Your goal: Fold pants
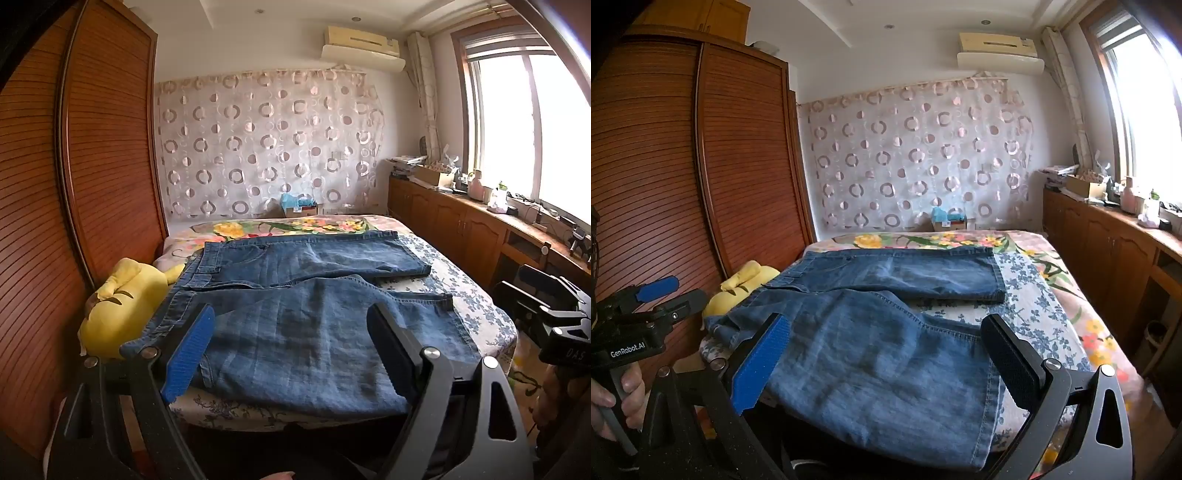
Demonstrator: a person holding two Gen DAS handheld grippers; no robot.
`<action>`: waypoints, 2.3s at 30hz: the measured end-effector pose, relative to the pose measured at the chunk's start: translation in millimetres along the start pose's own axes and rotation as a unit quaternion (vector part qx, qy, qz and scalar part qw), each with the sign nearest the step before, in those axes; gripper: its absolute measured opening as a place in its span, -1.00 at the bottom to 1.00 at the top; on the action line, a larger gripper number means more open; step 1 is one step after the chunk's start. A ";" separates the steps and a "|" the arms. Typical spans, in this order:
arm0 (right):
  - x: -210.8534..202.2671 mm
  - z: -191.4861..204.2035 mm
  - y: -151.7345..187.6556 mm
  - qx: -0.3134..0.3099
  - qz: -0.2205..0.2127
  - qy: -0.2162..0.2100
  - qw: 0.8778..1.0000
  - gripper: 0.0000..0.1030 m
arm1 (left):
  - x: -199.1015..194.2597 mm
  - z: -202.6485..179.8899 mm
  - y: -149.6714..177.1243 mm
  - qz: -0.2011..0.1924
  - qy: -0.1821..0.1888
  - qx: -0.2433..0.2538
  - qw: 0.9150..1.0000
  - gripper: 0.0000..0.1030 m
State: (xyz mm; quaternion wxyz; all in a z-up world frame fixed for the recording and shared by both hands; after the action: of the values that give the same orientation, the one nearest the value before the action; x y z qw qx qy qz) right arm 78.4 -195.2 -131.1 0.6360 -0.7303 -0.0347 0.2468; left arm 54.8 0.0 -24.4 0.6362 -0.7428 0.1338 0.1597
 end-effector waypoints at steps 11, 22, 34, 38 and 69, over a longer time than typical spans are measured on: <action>-5.5 -4.7 -0.3 0.002 -0.003 0.002 1.000 1.00 | 0.0 0.0 0.0 0.000 0.000 -0.001 1.000 0.66; -3.8 -4.0 0.3 0.001 -0.003 0.002 1.000 1.00 | -0.1 0.0 -0.1 0.000 0.001 -0.002 1.000 0.66; -3.8 -3.3 0.1 0.002 -0.004 0.003 1.000 1.00 | -0.1 0.0 -0.1 -0.001 0.002 -0.003 1.000 0.66; -3.9 -3.1 0.0 0.002 -0.004 0.003 1.000 1.00 | 0.0 0.1 -0.2 -0.001 0.001 -0.003 1.000 0.66; -7.2 -2.3 -2.2 0.002 -0.006 0.003 1.000 1.00 | -0.2 0.1 -0.2 -0.002 0.002 -0.003 1.000 0.66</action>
State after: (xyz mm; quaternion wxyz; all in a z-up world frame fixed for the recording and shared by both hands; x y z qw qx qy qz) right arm 73.7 -199.6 -126.6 0.6389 -0.7298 -0.0365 0.2408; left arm 54.7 0.1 -24.1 0.6339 -0.7455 0.1328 0.1573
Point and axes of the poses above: each gripper's, at about its wrist camera, not at the fingertips, and x roughly the way its jaws point, z to its left, y to its underside, the point moved 6 cm from there along x, roughly the way its jaws point, and after that the axes turned 10 degrees about -x, right-handed, at the moved point
